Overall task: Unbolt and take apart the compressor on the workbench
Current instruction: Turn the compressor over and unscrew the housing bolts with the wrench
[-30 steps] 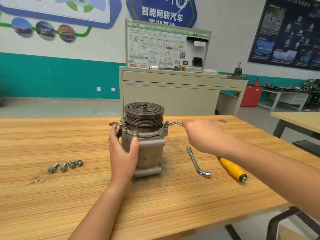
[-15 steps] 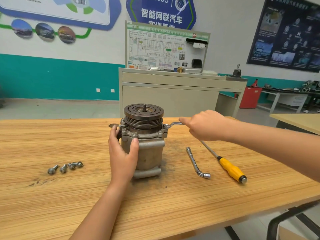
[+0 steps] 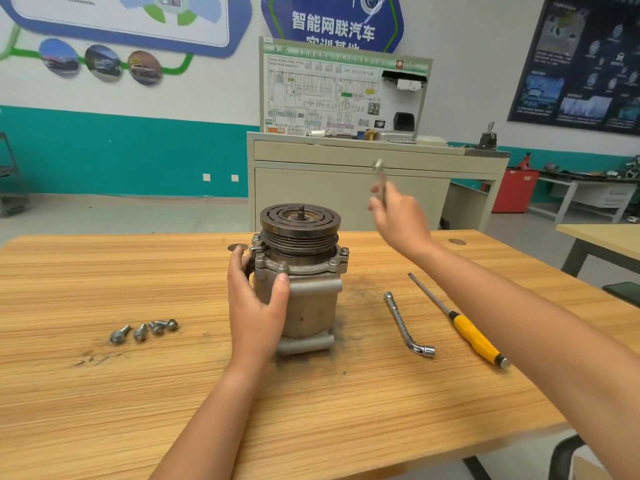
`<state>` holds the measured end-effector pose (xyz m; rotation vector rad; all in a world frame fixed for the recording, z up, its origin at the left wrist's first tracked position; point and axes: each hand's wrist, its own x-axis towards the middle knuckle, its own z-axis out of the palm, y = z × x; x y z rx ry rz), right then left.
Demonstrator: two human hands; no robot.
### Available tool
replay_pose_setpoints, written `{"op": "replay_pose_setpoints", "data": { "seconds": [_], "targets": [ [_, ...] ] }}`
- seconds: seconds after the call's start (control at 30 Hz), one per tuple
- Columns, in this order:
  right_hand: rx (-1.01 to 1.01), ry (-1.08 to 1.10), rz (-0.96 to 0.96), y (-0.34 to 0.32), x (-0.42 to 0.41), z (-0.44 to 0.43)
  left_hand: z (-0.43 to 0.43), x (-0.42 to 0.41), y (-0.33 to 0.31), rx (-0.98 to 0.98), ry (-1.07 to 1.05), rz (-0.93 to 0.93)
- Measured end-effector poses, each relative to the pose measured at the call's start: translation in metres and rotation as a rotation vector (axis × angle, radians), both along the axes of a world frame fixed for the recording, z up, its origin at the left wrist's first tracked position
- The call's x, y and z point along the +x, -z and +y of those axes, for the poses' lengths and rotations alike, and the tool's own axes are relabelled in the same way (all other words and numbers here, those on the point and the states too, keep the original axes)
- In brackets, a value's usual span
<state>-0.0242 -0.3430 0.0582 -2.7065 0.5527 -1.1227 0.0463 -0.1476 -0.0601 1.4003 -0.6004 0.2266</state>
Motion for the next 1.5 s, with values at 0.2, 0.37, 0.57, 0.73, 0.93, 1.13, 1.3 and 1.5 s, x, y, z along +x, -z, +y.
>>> {"op": "replay_pose_setpoints", "data": {
  "seconds": [0.2,0.37,0.57,0.73,0.93,1.13,1.3,1.5],
  "targets": [
    [-0.139,0.016,0.304,-0.004,-0.059,0.023,0.0,-0.001,0.0,0.012,-0.005,-0.005],
    [-0.343,0.159,0.611,0.007,-0.071,0.055,0.001,-0.004,-0.003,0.011,-0.007,-0.004],
    [-0.648,0.222,0.77,-0.001,-0.066,0.076,0.001,-0.004,-0.003,0.016,-0.011,-0.004],
    [-0.703,0.185,0.747,-0.005,-0.06,0.052,0.0,-0.004,-0.003,0.005,-0.002,0.002],
    [-0.806,0.096,0.737,-0.011,-0.037,-0.001,0.0,-0.003,-0.002,0.003,0.005,-0.001],
    [-0.759,-0.11,0.475,0.008,0.03,-0.01,0.001,-0.001,0.0,0.017,-0.012,-0.027],
    [-0.599,-0.08,0.36,-0.004,0.018,-0.004,0.002,-0.001,0.0,0.011,-0.01,-0.014],
    [-0.396,0.1,0.261,0.001,-0.059,0.033,0.003,0.0,-0.002,0.035,-0.025,-0.044]
  ]
}}
